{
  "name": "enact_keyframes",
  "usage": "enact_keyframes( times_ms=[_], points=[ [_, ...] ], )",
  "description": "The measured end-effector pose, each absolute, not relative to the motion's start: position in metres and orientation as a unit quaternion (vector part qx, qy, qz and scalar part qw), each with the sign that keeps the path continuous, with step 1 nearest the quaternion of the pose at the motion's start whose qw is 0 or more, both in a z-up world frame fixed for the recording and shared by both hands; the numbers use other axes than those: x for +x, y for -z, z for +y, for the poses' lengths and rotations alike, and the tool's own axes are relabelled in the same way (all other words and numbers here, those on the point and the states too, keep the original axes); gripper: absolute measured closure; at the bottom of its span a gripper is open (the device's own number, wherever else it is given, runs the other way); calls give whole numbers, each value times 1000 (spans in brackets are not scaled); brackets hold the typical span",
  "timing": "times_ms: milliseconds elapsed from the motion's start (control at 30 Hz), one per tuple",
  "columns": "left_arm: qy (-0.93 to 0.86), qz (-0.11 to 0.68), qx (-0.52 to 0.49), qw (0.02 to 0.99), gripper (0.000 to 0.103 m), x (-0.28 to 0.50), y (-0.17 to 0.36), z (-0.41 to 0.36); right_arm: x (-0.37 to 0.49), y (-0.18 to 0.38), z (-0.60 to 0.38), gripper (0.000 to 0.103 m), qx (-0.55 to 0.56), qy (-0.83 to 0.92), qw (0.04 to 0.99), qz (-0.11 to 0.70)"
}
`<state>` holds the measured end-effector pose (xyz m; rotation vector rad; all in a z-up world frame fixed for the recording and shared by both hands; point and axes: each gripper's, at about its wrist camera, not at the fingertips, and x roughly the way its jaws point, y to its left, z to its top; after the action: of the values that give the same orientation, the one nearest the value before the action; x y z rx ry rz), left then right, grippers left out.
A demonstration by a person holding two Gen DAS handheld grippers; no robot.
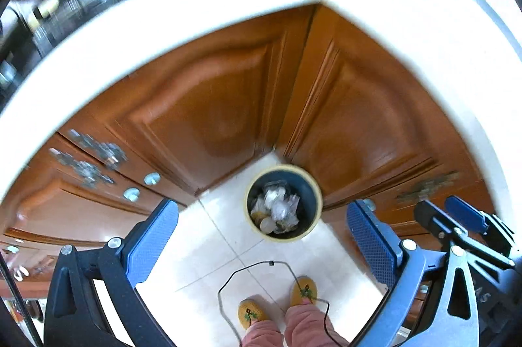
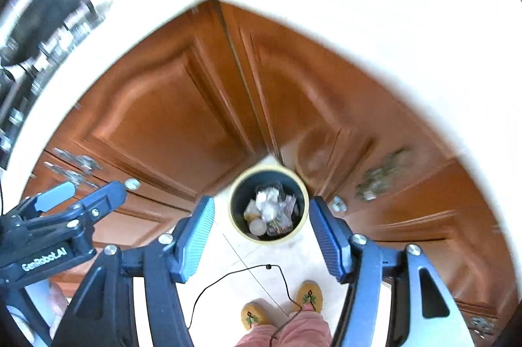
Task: Collect trash
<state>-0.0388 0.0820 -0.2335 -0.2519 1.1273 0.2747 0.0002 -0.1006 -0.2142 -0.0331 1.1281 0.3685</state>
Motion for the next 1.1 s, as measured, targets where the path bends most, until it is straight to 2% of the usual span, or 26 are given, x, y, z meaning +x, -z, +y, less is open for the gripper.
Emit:
enact_keyframes(
  times_ms=[200,433,800,1100],
  points=[
    [-120,479,-89,865,1,-54,129,62,-18,109,-125,42,6,-165,853,495],
    [-111,432,-71,892,1,-64,47,45,-34,41,-145,42,24,-147,872,467],
    [-113,371,-41,921,1,-58,-23,21,-49,-16,-147,42,16,-137,911,388],
    [-93,361,-27,928,1,-46,-39,7,-45,-30,-156,42,28,-112,925,362]
  ],
)
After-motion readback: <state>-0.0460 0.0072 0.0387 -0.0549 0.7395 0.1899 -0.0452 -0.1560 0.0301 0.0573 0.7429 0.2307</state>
